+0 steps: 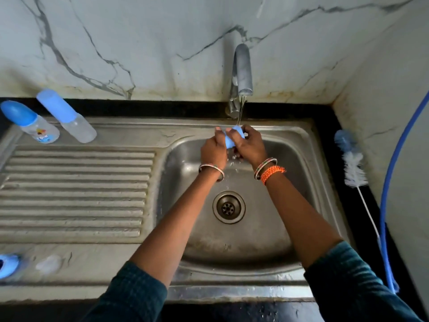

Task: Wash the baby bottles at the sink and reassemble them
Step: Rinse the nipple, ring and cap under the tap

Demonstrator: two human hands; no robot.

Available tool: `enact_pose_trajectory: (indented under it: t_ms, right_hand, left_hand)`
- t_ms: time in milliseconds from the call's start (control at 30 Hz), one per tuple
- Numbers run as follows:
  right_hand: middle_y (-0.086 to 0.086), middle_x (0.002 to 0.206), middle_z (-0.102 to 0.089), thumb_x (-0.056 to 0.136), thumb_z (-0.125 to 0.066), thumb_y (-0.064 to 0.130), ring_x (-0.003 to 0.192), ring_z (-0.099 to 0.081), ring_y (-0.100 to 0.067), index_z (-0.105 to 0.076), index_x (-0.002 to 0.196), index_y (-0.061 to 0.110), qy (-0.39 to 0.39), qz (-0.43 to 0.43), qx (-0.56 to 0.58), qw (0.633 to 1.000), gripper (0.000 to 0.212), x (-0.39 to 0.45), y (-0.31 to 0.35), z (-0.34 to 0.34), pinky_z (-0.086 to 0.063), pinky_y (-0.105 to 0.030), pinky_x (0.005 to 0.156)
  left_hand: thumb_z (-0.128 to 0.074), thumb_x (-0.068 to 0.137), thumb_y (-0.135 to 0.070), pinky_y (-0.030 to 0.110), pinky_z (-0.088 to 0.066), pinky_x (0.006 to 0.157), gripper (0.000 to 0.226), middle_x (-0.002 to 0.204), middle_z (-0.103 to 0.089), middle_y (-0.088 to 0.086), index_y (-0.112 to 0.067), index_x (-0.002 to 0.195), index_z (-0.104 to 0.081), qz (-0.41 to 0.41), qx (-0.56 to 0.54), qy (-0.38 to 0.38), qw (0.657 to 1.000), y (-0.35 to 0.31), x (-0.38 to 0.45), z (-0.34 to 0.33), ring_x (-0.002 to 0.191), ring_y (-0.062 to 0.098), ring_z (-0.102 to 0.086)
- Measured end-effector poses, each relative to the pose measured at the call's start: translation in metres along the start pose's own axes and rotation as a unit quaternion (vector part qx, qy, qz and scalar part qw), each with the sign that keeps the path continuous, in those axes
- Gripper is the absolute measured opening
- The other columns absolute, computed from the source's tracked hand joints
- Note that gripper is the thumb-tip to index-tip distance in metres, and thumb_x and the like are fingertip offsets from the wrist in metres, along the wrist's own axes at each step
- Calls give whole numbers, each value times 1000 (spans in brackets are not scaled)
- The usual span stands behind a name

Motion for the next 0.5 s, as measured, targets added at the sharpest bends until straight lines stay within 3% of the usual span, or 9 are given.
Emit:
enact_pose_trajectory:
  t_ms: [133, 233, 300, 400, 500]
  right_hand:
    - [6, 46, -53, 82, -66, 45, 32, -44, -6, -57, 75, 21, -24, -28, -22, 999, 27, 2, 1, -3, -30, -14, 34]
    - [6, 41, -47, 84, -61, 47, 31, -37, -7, -57, 67, 20, -16, -73, 30, 997, 33, 2, 2, -8, -26, -14, 34]
    - [1, 44, -48, 84, -59, 50, 31, -36, -9, -56, 65, 17, -2, -103, 31, 994, 39, 2, 4, -10, -26, -14, 35]
    - [-4, 52, -51, 84, -55, 52, 33, -37, -10, -58, 70, 13, 35, -146, 14, 989, 41, 1, 0, -12, -27, -15, 35]
    - [-2, 50, -45, 88, -48, 53, 30, -31, -6, -51, 68, 15, 105, -234, 64, 964, 43, -4, -10, -13, -22, -12, 31]
  left_hand:
    - [-31, 103, -27, 32, -35, 60, 49, 83, -67, 24, 3, 83, -64, -133, 17, -102, 986, -13, -7, 14, 80, 37, -62]
    - [-31, 98, -33, 25, -22, 55, 47, 70, -59, 16, 4, 83, -56, -249, 29, -116, 961, -26, -14, 23, 65, 31, -56]
    - [-29, 96, -41, 24, -27, 58, 54, 75, -58, 16, 6, 89, -56, -308, 44, -109, 944, -33, -20, 26, 68, 27, -53]
    - [-27, 95, -42, 28, -36, 68, 63, 87, -59, 26, 13, 99, -56, -392, 74, -90, 913, -35, -25, 28, 79, 34, -57]
    - [-26, 96, -39, 32, -41, 75, 61, 95, -57, 31, 13, 107, -55, -484, 124, -50, 865, -35, -31, 21, 89, 35, -52]
Point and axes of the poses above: each hand's wrist, its own x-axis towards the middle knuckle, its own z-axis out of the back of the hand, y = z × x, the point moved 6 cm from there along x, towards the middle knuckle
